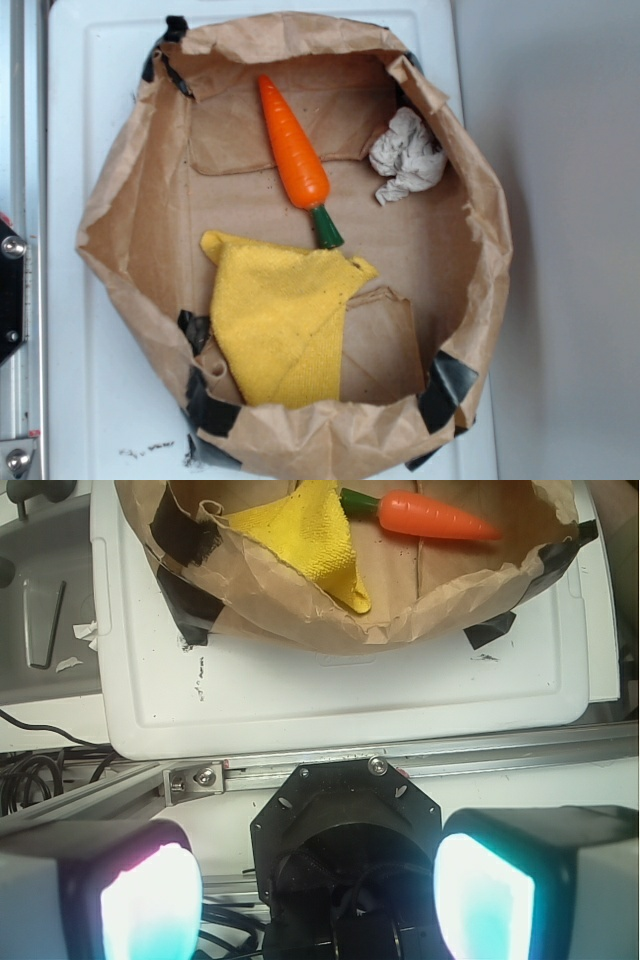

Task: Grab the yellow cloth.

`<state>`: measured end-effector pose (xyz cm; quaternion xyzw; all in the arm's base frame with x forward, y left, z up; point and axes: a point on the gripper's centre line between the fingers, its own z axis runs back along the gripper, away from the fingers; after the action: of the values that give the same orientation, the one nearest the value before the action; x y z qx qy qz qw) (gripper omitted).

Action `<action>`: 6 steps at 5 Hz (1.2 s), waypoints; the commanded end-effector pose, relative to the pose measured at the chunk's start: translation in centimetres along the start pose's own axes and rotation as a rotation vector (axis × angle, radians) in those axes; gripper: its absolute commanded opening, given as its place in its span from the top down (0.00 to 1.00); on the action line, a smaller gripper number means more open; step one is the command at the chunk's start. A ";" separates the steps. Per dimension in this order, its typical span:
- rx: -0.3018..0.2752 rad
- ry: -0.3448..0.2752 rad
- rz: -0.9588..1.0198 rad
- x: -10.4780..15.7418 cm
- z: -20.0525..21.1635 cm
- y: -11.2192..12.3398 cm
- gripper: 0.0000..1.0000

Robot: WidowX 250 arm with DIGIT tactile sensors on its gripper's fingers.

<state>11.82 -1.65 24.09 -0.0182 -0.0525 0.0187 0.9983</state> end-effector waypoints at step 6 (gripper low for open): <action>-0.029 -0.082 0.017 12.5 -3.6 2.0 0.00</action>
<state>23.77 0.27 19.90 -0.0363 -0.0607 0.0219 0.9973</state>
